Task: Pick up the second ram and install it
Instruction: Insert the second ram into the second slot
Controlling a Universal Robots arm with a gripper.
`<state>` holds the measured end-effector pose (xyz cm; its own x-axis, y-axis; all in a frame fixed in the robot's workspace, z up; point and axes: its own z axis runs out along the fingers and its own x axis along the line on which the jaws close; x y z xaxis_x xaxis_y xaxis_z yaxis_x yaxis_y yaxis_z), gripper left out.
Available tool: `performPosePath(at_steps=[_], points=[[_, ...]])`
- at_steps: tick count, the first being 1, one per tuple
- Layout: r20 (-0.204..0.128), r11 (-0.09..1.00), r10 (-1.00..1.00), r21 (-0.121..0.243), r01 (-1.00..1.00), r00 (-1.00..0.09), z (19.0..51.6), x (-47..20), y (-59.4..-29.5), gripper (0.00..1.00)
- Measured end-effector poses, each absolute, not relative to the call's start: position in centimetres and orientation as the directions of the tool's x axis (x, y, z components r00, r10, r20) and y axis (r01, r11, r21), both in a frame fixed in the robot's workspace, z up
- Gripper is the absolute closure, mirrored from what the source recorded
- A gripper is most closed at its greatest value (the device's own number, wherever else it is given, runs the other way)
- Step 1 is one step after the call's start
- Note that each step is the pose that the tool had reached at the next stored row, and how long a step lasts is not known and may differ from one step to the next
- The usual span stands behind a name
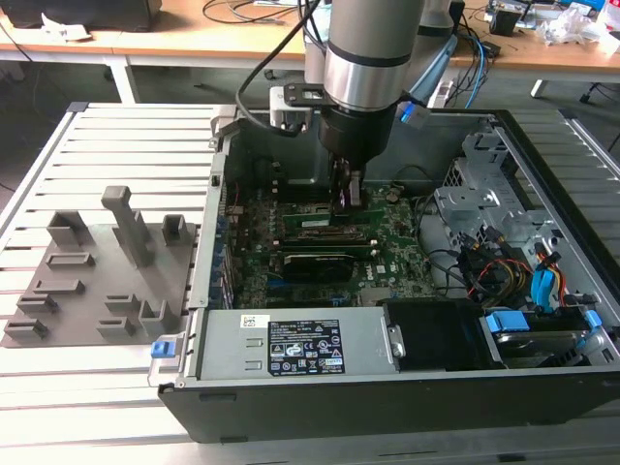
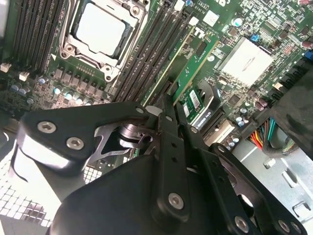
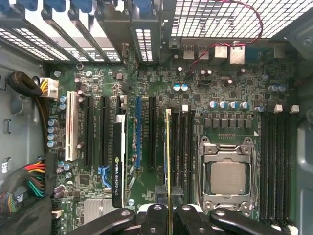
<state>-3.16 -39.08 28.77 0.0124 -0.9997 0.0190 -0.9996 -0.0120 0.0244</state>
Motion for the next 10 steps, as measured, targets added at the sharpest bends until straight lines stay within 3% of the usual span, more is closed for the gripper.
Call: performPosePath(at_steps=[10], points=[[0.019,-0.012,-1.0,0.024,-1.0,0.012,27.87,-3.14,-38.93,0.86]])
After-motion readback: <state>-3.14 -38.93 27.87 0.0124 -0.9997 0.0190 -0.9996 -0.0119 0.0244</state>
